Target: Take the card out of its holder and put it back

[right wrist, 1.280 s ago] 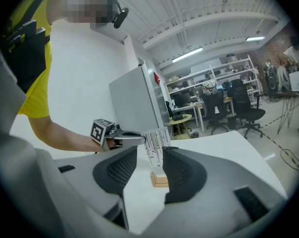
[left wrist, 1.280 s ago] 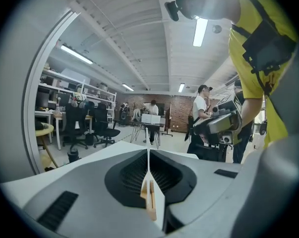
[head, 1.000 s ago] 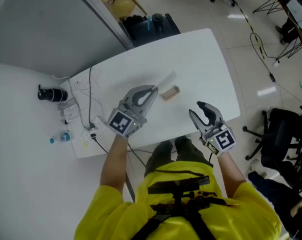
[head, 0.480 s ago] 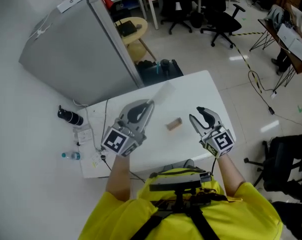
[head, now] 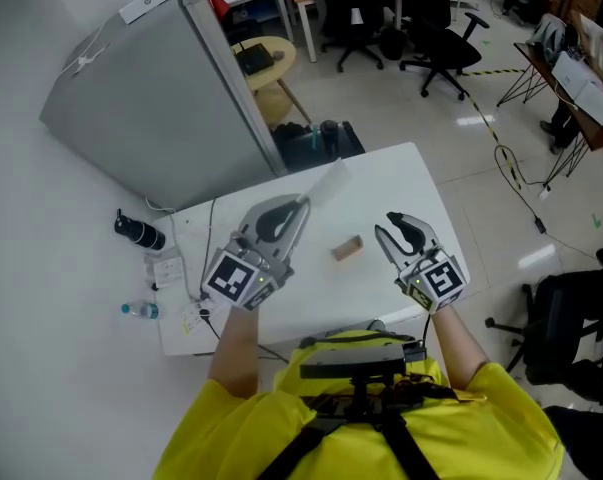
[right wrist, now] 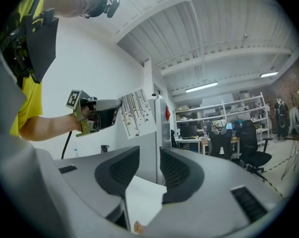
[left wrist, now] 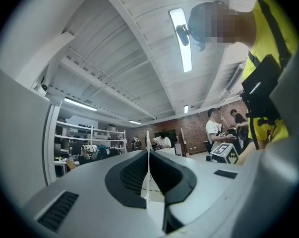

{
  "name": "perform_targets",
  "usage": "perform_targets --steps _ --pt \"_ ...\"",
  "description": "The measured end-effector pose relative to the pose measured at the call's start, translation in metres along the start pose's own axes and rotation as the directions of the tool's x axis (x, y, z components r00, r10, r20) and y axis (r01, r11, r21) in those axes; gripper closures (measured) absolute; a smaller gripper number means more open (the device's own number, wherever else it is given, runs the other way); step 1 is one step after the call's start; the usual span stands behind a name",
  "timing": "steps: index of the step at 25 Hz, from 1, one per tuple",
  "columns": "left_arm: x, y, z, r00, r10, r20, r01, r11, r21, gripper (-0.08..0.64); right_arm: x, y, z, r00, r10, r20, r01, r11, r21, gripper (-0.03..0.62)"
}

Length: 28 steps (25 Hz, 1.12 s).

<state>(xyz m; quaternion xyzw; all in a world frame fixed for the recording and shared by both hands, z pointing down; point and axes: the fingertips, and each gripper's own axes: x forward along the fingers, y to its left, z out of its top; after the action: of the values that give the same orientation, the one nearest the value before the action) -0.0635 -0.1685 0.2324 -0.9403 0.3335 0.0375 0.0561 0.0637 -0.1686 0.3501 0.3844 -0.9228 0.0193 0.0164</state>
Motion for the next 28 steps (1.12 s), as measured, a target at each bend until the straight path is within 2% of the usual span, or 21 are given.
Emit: perform_targets --steps 2,5,17,22,25,28 --pt "0.002 0.001 -0.003 1.000 -0.001 -0.001 0.001 1.000 0.002 0.545 0.001 0.000 -0.001 1.000 -0.006 -0.012 0.006 1.000 0.006 0.456" --pt "0.004 0.004 -0.003 1.000 -0.009 0.029 0.010 0.999 -0.033 0.543 0.003 -0.001 -0.003 1.000 -0.014 -0.024 0.014 1.000 0.018 0.456" --pt "0.012 0.006 -0.020 1.000 -0.020 -0.011 0.020 0.999 -0.043 0.543 0.003 -0.006 -0.016 0.999 -0.009 -0.031 0.010 0.999 0.044 0.456" --pt "0.013 0.004 -0.064 0.996 -0.028 -0.088 0.021 0.996 -0.083 0.544 -0.003 -0.009 -0.036 0.998 -0.012 -0.066 0.017 0.997 0.078 0.456" --pt "0.015 0.003 -0.104 0.990 -0.053 -0.134 0.036 0.991 -0.131 0.543 -0.003 -0.016 -0.055 0.995 -0.016 -0.097 0.027 0.994 0.108 0.456" --pt "0.022 0.002 -0.151 0.979 -0.084 -0.185 0.059 0.989 -0.138 0.543 -0.003 -0.022 -0.079 0.991 -0.014 -0.133 0.032 0.990 0.137 0.456"
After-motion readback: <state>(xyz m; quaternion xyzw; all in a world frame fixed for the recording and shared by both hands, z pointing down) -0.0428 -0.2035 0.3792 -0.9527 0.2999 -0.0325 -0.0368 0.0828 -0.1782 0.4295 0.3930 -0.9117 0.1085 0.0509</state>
